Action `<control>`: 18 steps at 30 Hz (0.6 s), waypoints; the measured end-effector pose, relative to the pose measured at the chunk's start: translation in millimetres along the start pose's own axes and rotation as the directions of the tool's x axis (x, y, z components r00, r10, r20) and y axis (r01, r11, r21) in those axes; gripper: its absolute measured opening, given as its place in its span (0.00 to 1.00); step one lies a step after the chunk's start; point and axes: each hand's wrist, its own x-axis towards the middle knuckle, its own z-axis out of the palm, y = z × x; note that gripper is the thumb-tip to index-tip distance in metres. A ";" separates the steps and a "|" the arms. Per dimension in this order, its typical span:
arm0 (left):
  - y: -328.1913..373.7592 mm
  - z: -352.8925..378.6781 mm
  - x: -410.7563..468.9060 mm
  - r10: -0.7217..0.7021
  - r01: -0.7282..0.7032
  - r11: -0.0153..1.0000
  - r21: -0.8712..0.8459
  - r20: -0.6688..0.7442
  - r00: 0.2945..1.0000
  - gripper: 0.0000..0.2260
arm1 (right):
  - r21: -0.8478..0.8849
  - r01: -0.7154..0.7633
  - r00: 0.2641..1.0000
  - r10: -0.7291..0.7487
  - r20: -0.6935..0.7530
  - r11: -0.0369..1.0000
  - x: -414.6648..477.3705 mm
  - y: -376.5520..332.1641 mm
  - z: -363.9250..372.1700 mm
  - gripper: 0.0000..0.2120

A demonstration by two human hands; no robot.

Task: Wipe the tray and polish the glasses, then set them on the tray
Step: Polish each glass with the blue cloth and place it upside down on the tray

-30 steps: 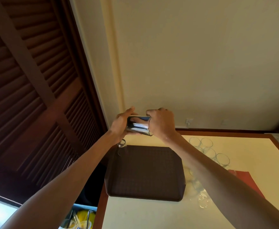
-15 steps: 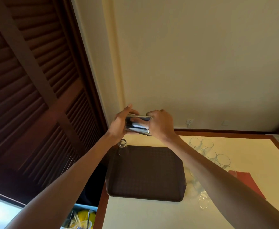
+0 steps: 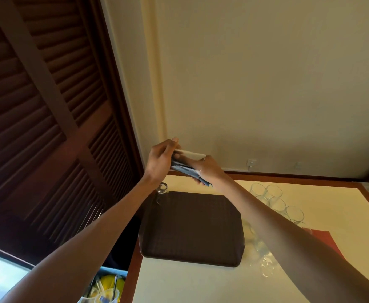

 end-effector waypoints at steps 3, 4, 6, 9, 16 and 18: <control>3.7 0.3 1.2 -0.301 0.333 0.926 -0.178 0.184 0.936 0.19 | -0.628 0.178 0.853 -0.437 -0.286 0.758 -3.3 2.0 -12.6 0.14; 6.8 2.0 0.4 -0.365 0.400 0.902 -0.161 0.207 0.908 0.19 | -0.713 0.203 0.793 -0.540 -0.283 0.671 -3.3 1.3 -13.4 0.18; 9.1 3.5 2.6 -0.379 0.401 0.910 -0.102 0.182 0.907 0.18 | -0.771 0.218 0.727 -0.627 -0.281 0.599 0.7 3.7 -14.9 0.18; 6.9 1.2 7.0 -0.206 0.211 0.977 -0.030 0.126 0.971 0.18 | -0.592 0.199 0.793 -0.483 -0.370 0.781 19.1 22.4 -7.1 0.11; 1.0 2.2 1.4 -0.021 0.024 0.999 -0.024 0.100 0.995 0.19 | -0.009 0.048 0.991 -0.049 -0.122 0.999 2.3 15.4 5.1 0.15; 4.5 -0.1 0.2 -0.247 0.279 0.952 -0.123 0.223 0.943 0.24 | -0.494 0.192 0.862 -0.386 -0.328 0.848 0.9 20.3 -4.5 0.10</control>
